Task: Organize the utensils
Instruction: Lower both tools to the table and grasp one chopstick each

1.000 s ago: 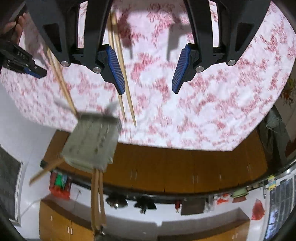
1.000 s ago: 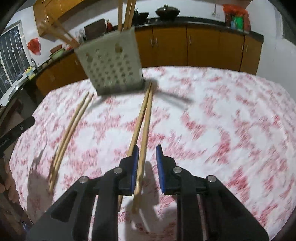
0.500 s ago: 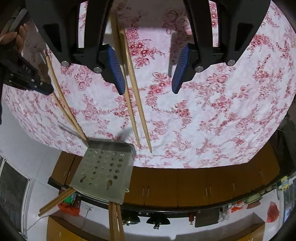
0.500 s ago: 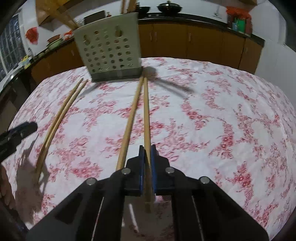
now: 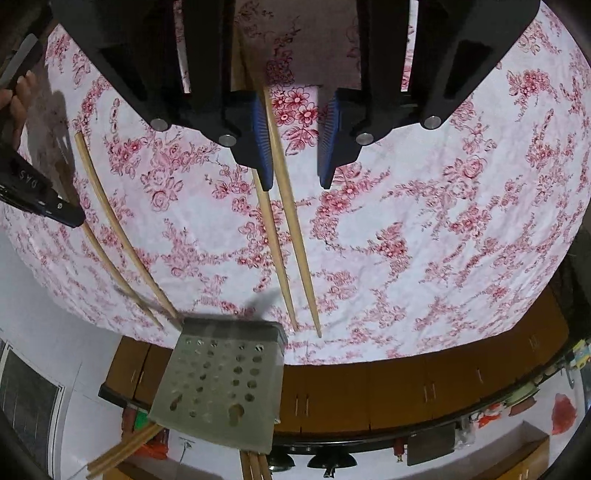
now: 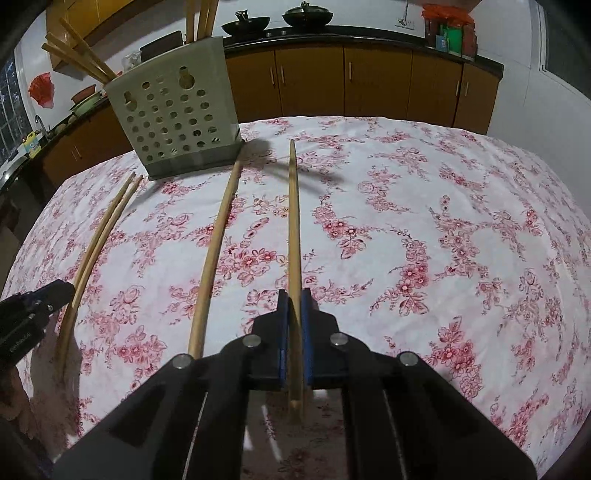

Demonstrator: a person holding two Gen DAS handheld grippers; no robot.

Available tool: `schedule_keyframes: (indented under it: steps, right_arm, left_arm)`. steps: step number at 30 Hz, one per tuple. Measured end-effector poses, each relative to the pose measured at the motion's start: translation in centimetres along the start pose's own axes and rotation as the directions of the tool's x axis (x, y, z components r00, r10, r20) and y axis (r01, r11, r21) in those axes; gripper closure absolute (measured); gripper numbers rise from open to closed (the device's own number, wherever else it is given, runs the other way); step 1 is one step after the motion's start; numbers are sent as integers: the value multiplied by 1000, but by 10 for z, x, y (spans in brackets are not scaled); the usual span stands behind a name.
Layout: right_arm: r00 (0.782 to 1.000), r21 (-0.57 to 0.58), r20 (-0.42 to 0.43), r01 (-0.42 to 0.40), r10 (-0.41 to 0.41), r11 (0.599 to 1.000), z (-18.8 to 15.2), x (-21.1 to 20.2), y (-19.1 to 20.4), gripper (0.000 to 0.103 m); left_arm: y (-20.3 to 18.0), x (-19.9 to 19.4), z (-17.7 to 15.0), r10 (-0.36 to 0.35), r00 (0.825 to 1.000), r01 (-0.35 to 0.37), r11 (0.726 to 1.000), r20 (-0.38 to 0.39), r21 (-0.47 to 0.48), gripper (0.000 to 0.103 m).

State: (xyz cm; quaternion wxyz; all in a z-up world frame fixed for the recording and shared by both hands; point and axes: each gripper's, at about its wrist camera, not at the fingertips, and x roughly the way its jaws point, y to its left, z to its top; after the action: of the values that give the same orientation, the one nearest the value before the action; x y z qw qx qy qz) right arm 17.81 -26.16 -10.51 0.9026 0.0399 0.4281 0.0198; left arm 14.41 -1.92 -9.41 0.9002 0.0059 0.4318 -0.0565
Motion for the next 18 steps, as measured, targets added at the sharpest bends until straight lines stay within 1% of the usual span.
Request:
schedule_keyframes:
  steps: [3,5,7,8,12,15,18]
  right_arm:
    - [1000,-3,-1,-4,4,1000,0,0,1,94]
    - [1000,-5,-1,-6,6,1000,-1,0,4,93]
    - [1000,-10,-1,-9,9,1000,-1,0,6,92]
    - [1000,-15,0,-7,7,1000,-1,0,7,94]
    - [1000,-12,6,-1,1,1000,0,0,7,94]
    - [1000,14,15,13,-13,1000,2,0,-1,94]
    - [1000,19,16,16,-17,1000,3,0,-4,94]
  left_arm:
    - [-2,1,1,15,1000,-15,1000,3,8,77]
    - [-2,2,2,24,1000,-24,1000,4,6,82]
    - [1,3,4,34,999,-34,999,4,-1,92]
    - [4,3,5,36,999,-36,999,3,-9,94]
    - [20,4,8,64,998,-64,997,2,-49,95]
    - [38,3,9,88,996,-88,992,2,-87,95]
    - [49,3,9,100,995,-99,990,4,-99,95]
